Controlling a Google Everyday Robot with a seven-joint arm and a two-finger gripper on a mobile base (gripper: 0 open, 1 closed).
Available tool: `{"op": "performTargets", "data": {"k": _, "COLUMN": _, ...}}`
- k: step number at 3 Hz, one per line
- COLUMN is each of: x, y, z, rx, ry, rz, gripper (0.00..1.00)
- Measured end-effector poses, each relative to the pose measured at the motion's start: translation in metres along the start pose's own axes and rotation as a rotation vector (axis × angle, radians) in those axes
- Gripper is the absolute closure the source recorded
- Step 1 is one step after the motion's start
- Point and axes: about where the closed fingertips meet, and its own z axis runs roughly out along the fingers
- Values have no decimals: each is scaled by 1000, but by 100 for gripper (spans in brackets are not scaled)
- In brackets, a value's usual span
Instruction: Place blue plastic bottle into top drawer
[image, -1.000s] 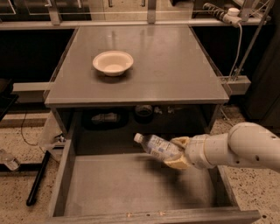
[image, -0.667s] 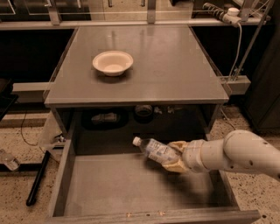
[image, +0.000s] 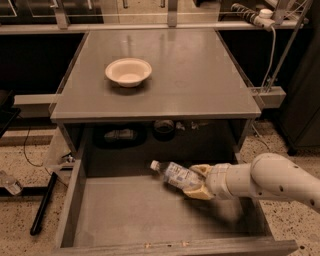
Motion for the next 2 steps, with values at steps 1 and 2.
{"op": "performTargets", "data": {"k": 1, "x": 0, "y": 0, "z": 0, "rx": 0, "ry": 0, "rz": 0, "gripper": 58}}
{"op": "performTargets", "data": {"k": 2, "x": 0, "y": 0, "z": 0, "rx": 0, "ry": 0, "rz": 0, "gripper": 36}}
